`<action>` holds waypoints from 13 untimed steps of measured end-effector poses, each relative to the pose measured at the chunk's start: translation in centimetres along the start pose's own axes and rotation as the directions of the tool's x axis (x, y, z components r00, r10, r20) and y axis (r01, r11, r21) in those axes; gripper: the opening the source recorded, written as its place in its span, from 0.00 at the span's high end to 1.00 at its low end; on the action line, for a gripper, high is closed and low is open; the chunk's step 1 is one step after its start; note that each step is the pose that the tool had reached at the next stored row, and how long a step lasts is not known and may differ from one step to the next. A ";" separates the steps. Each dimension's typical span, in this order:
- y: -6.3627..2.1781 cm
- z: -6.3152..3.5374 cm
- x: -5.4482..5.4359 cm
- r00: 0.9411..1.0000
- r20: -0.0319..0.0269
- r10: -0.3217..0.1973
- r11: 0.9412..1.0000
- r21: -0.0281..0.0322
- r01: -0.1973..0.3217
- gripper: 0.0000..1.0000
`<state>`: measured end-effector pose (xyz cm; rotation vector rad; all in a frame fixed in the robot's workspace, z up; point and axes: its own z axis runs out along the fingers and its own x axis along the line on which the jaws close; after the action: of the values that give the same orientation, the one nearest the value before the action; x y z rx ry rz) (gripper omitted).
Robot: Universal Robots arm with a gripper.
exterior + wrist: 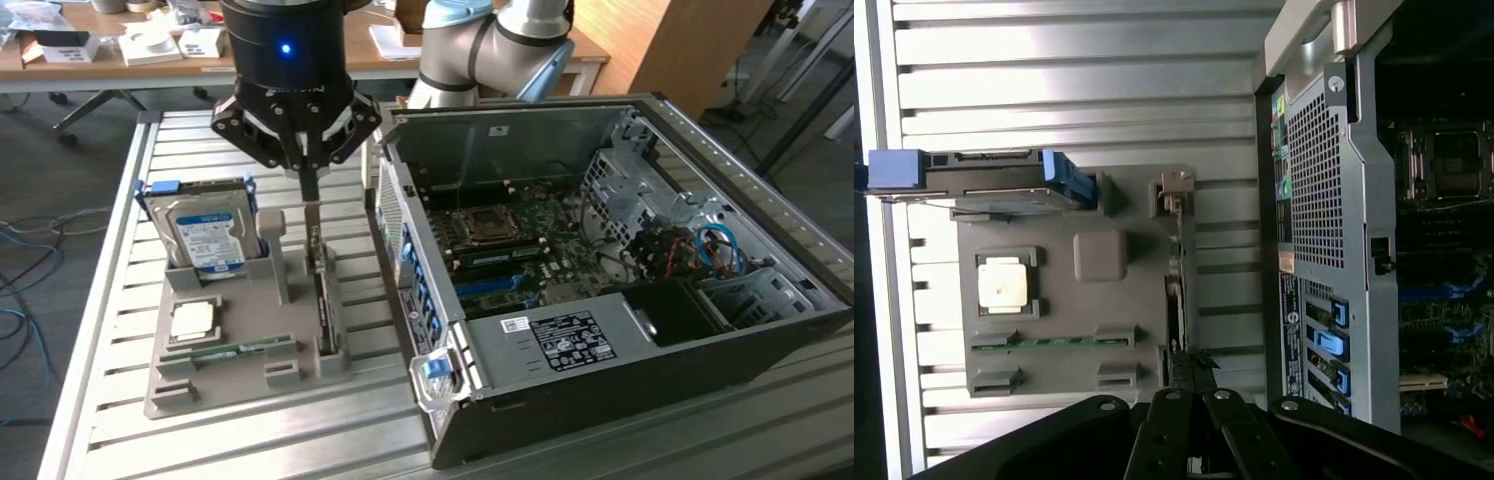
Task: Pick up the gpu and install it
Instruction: 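Reach for the gpu, then pick up the gpu and move the gpu toward the slot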
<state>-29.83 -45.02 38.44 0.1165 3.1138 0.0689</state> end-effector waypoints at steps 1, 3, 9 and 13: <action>-0.15 -0.01 0.0 1.000 0.000 0.000 1.000 0.000 0.000 0.89; -0.39 -0.01 0.0 1.000 0.000 0.000 1.000 0.000 0.000 0.89; -0.40 -0.02 0.0 1.000 0.000 0.000 1.000 0.000 0.000 0.89; -0.40 -0.02 0.0 1.000 0.000 0.000 1.000 0.000 0.000 0.89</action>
<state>-29.88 -45.42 38.44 0.1166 3.1137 0.0688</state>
